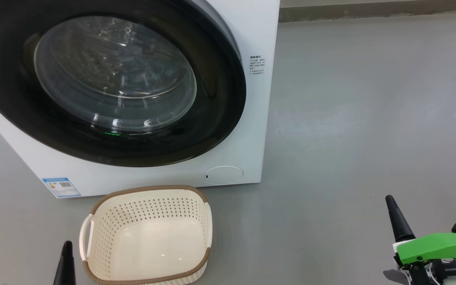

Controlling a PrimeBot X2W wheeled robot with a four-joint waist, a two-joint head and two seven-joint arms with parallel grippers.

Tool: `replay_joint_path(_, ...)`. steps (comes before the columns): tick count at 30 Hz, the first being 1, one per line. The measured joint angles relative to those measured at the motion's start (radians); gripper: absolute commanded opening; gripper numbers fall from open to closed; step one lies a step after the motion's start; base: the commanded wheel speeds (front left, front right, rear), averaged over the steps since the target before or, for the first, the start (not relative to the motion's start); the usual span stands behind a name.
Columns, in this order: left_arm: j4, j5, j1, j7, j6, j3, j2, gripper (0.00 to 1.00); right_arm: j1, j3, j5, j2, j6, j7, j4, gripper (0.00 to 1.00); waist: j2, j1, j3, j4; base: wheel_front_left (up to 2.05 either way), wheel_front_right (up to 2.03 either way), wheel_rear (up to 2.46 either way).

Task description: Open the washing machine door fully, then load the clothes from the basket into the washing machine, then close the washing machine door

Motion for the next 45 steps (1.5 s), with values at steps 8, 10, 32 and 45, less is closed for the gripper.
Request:
replay_joint_path(8, -0.007, -0.086, -0.012, 0.022, 0.000, -0.001, -0.004, 0.00, 0.000, -0.024, 0.082, 0.008, -0.002, 0.024, -0.009, 0.00, 0.0000, 0.0000, -0.002, 0.008, 0.00, 0.00, 0.00)
replay_joint_path(10, -0.007, -0.099, -0.012, 0.025, 0.000, -0.002, -0.006, 0.00, 0.000, -0.025, 0.090, 0.010, -0.002, 0.026, -0.009, 0.00, 0.0000, 0.0000, -0.002, 0.009, 0.00, 0.00, 0.00)
replay_joint_path(32, -0.023, -0.325, -0.035, 0.088, 0.000, -0.007, -0.021, 0.00, 0.000, -0.068, 0.288, 0.026, -0.002, 0.089, -0.036, 0.00, 0.0000, 0.0000, -0.008, 0.031, 0.00, 0.00, 0.00)
replay_joint_path(45, -0.034, -0.479, -0.056, 0.129, 0.000, -0.012, -0.023, 0.00, 0.000, -0.100, 0.414, 0.033, -0.002, 0.131, -0.053, 0.00, 0.0000, 0.0000, -0.011, 0.045, 0.00, 0.00, 0.00)
